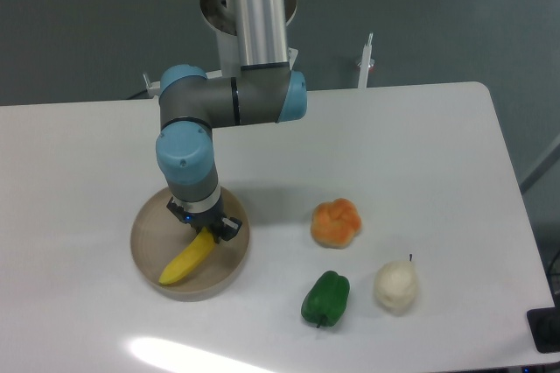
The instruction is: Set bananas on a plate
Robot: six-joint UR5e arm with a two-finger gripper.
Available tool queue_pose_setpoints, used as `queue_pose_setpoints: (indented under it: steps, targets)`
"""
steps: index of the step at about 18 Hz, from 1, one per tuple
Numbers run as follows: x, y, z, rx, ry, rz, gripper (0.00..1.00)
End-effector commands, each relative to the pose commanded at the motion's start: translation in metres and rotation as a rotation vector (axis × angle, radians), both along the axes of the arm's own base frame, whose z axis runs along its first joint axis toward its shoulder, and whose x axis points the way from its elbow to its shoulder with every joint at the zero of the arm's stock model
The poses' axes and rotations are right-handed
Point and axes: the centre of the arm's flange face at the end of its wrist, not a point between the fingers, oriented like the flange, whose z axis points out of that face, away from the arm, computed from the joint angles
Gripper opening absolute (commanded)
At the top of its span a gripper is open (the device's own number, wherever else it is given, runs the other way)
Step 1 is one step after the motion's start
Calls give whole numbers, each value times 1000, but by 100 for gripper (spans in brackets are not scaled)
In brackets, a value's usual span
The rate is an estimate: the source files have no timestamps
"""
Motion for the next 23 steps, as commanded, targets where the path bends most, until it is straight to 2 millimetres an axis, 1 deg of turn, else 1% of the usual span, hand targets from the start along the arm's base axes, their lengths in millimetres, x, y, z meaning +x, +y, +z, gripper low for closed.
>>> queue_pose_setpoints:
  steps: [2,3,4,5,6,8,9,11,13,14,16,17,20,21,23]
  targets:
    - [0,-1,-2,-3,0,0,30]
    - [0,-1,-2,-2,1,-1,32]
    - [0,0,-1,2,3,-1,38]
    - [0,0,0,5,4,-1,52]
    - [0,1,3,10,5,2,73]
    - [0,1,3,14,7,0,95]
    - [-1,2,6,21,9,3,100]
    - [-1,3,17,41,9,3,100]
    - [-4,3,22,49,12,4,100]
    - [-7,4,33,69,20,7,100]
    - [-13,8,49,96,37,6,100]
    - [-26,14,61,115,54,22,100]
    - [-58,22,84,161,75,60,100]
    - [-82,24,98,187,89,91,100]
    - [-109,28,116,217,110,105,100]
